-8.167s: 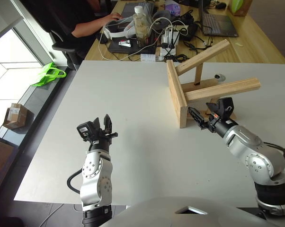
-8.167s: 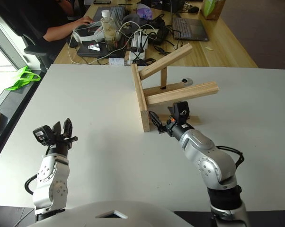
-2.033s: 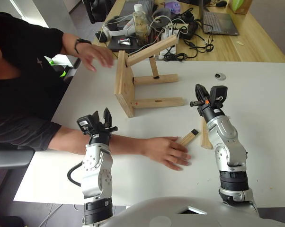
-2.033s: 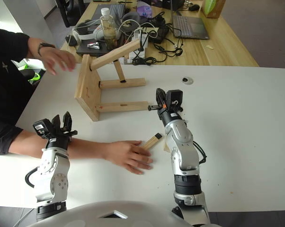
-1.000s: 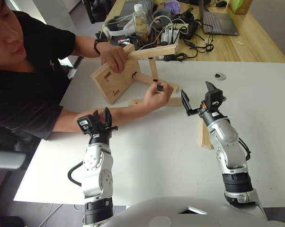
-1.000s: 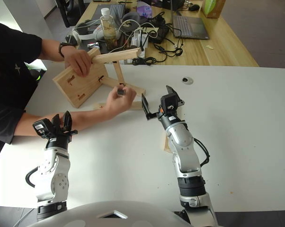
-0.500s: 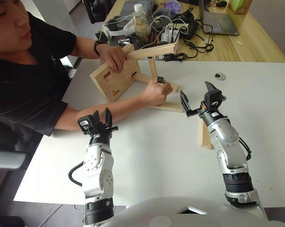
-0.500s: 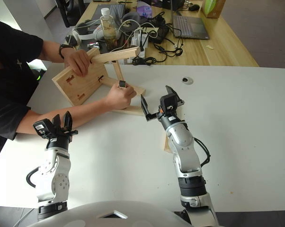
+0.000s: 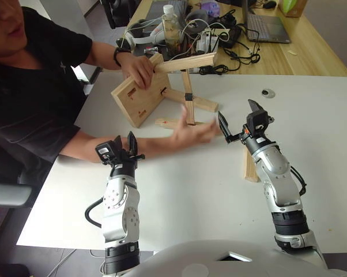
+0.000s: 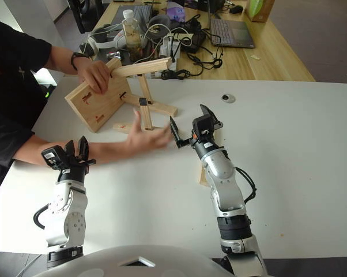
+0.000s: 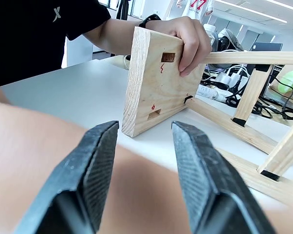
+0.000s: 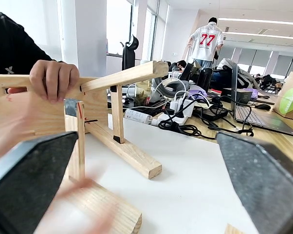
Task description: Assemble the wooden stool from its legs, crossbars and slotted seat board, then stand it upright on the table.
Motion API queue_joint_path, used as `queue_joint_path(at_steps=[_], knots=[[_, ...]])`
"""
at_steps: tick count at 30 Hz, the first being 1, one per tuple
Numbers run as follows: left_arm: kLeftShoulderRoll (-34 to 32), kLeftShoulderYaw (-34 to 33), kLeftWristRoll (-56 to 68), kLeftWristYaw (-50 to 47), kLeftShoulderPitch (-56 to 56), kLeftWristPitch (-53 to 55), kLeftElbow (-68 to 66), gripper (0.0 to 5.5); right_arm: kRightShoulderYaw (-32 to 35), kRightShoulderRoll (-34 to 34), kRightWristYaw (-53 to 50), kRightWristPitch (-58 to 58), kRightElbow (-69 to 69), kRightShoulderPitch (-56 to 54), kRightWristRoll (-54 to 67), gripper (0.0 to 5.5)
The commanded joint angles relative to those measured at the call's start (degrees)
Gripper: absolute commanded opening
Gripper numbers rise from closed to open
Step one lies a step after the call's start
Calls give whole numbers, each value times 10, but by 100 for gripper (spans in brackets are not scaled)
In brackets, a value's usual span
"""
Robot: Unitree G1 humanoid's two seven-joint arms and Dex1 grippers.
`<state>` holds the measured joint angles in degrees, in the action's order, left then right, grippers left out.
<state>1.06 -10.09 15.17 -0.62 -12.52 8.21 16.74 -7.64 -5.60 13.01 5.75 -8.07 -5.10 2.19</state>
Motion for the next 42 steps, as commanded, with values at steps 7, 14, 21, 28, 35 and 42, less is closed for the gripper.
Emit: queue_joint_path(at_steps=[7, 14, 21, 28, 35, 42], knots=[[1, 1, -4, -3, -6, 2, 4, 203, 2, -1, -4, -3, 0, -4, -9, 535], [0, 1, -4, -3, -5, 3, 4, 203, 3, 0, -4, -3, 2, -5, -11, 535], [1, 2, -3, -3, -6, 4, 6, 203, 3, 1, -5, -3, 1, -4, -12, 535], [1, 2, -3, -3, -5, 3, 4, 203, 3, 1, -5, -3, 1, -4, -12, 535], [1, 1, -2, -2, -4, 3, 4, 203, 2, 1, -4, -4, 0, -4, -14, 535], [3, 2, -3, -4, -4, 1, 2, 203, 3, -1, 0, -4, 3, -9, -13, 535]])
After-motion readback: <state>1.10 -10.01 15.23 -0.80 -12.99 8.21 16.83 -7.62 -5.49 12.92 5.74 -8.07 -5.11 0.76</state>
